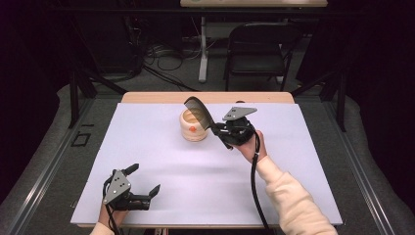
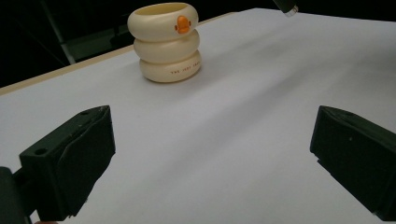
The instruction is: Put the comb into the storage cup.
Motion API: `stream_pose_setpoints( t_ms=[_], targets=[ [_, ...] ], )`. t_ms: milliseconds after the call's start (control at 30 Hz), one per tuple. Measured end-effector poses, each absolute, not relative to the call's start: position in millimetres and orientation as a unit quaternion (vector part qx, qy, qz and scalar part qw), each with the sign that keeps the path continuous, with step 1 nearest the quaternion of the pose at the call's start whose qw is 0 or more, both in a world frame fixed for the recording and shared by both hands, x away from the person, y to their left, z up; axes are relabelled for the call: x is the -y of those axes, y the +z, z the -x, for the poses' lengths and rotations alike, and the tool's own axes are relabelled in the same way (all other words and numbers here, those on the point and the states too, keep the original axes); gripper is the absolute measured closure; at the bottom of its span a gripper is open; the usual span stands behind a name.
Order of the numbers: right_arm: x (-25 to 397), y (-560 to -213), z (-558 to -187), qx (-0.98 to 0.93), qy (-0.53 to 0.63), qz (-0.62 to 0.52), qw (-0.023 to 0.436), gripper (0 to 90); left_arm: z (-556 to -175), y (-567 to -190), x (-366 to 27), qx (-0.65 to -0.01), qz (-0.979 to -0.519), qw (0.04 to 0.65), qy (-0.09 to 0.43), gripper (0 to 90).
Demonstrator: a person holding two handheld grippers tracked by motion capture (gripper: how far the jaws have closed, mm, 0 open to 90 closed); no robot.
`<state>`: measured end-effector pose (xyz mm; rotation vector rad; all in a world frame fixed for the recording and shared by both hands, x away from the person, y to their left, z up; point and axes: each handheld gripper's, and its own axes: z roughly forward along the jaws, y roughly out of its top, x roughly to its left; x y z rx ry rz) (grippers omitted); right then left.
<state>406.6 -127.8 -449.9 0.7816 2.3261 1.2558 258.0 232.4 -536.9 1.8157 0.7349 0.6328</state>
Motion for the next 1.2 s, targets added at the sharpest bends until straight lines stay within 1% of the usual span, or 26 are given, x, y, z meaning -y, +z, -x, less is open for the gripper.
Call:
stream_pose_setpoints(
  t_ms=[1200],
  targets=[
    [112,-440,-426,-0.818,0.464,-0.276,0.197,72.5,-258,-537,-232,-0.306,-0.756,0.516,0.262,0.1]
  ],
)
